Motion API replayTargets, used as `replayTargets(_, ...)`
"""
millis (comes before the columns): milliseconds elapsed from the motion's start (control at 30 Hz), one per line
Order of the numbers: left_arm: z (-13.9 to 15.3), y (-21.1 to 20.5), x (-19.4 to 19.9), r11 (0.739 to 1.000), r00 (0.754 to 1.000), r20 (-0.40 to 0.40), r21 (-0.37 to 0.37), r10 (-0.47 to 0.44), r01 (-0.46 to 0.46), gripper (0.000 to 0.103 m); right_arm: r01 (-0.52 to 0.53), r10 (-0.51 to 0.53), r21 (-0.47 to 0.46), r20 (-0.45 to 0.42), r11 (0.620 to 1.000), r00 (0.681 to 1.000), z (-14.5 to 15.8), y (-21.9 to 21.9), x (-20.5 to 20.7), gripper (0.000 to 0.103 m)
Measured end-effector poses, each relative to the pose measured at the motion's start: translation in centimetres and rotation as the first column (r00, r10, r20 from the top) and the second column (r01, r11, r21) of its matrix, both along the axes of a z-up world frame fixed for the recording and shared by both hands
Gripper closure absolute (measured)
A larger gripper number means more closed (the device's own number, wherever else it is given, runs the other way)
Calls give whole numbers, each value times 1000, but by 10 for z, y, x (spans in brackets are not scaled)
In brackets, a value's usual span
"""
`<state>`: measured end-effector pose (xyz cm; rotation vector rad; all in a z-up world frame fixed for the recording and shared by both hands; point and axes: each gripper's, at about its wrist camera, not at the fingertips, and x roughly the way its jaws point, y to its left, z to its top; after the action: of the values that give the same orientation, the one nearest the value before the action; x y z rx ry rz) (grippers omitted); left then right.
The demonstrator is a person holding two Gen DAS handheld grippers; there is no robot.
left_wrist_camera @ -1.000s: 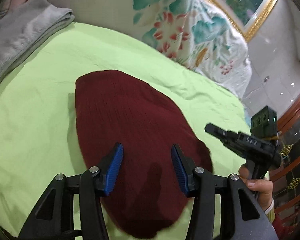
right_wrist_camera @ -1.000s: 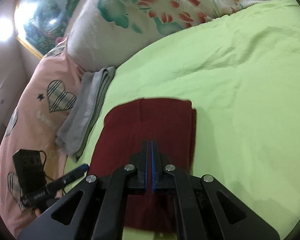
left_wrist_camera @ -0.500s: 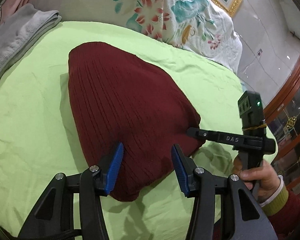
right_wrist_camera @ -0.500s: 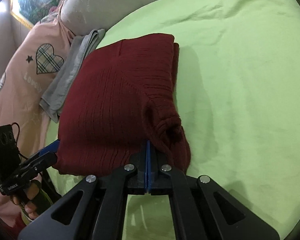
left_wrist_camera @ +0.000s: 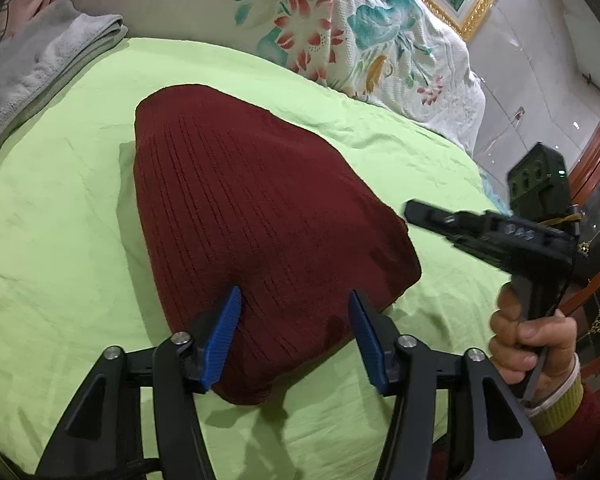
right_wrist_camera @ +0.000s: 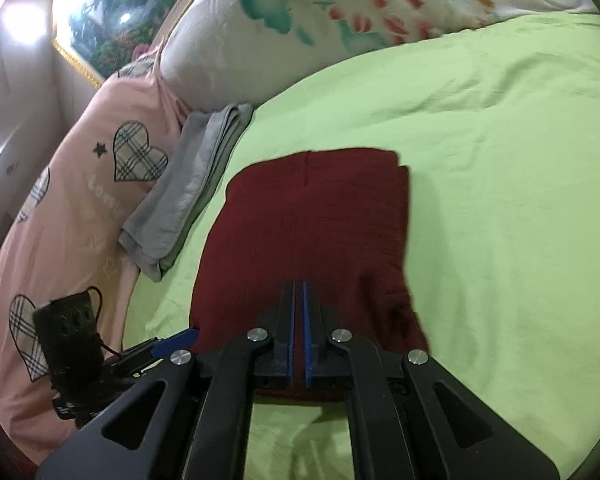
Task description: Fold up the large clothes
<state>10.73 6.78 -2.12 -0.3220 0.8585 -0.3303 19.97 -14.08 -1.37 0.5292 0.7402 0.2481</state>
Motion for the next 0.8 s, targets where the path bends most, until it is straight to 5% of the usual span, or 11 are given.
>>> replayTargets(133,-5,-10,-1,999,1000,6,49,5,-5,46,26,-29,-23,-133,999,991,-47,0,10,100)
replayTargets(200,-7,-13,-1,998,1000,10,66,7,-7,46,41,-37,34,-115,999,993,-58,-7,7,100)
replayTargets(367,-10,-11,3,1000,1000,-2,20,5,-5,48,54,-54,-2,-105,999,993,-42,-6,1,99)
replayTargets(600,-1,8,-12,997,1000,-18,-76,1,-2,47,55,-55,-10,-68,998,996,-25,-3,-15,80)
replayTargets(800,14,24,-39,991,998,-16,-117,59,-60,46,33,-34,-32,-42,999,999,-11,5,-29,76)
